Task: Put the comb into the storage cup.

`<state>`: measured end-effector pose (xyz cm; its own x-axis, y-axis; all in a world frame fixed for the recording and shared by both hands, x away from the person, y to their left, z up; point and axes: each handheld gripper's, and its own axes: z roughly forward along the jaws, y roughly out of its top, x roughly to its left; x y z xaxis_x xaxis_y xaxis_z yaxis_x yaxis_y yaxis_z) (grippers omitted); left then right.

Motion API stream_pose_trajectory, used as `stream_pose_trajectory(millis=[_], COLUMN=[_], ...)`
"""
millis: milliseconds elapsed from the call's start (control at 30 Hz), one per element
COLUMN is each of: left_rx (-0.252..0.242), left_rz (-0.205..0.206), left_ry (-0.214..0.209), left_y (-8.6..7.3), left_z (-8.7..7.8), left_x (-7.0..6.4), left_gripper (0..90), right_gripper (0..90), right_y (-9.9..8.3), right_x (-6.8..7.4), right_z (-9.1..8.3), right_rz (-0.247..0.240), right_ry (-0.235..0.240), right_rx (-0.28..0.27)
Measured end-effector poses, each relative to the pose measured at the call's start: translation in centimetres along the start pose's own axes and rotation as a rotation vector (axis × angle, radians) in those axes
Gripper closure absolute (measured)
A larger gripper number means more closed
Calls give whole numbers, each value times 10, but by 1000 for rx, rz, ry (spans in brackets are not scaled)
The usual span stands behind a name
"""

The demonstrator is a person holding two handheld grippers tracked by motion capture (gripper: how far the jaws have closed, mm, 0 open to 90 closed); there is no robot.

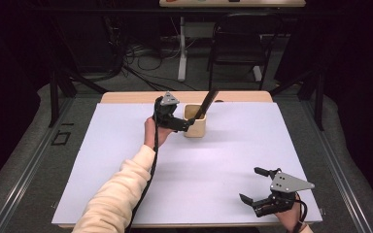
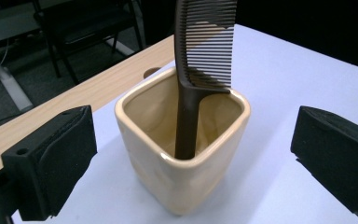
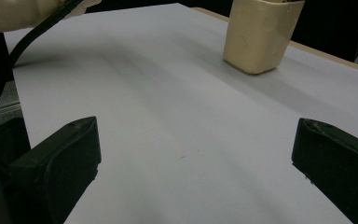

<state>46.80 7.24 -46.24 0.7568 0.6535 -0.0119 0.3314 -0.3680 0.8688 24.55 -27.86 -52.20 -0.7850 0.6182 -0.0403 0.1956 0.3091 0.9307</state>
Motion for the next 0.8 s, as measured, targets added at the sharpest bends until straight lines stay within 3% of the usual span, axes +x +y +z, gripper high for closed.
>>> stream_pose_trajectory(millis=[800], left_rx=[21], left_rz=[4], left_ry=[48], left_y=[-31], left_z=[-45], left_x=[-10], left_gripper=[1], right_gripper=[7], right_y=[1], right_x=[2], right_z=[0], right_rz=[-1], right_ry=[3], right_rx=[3])
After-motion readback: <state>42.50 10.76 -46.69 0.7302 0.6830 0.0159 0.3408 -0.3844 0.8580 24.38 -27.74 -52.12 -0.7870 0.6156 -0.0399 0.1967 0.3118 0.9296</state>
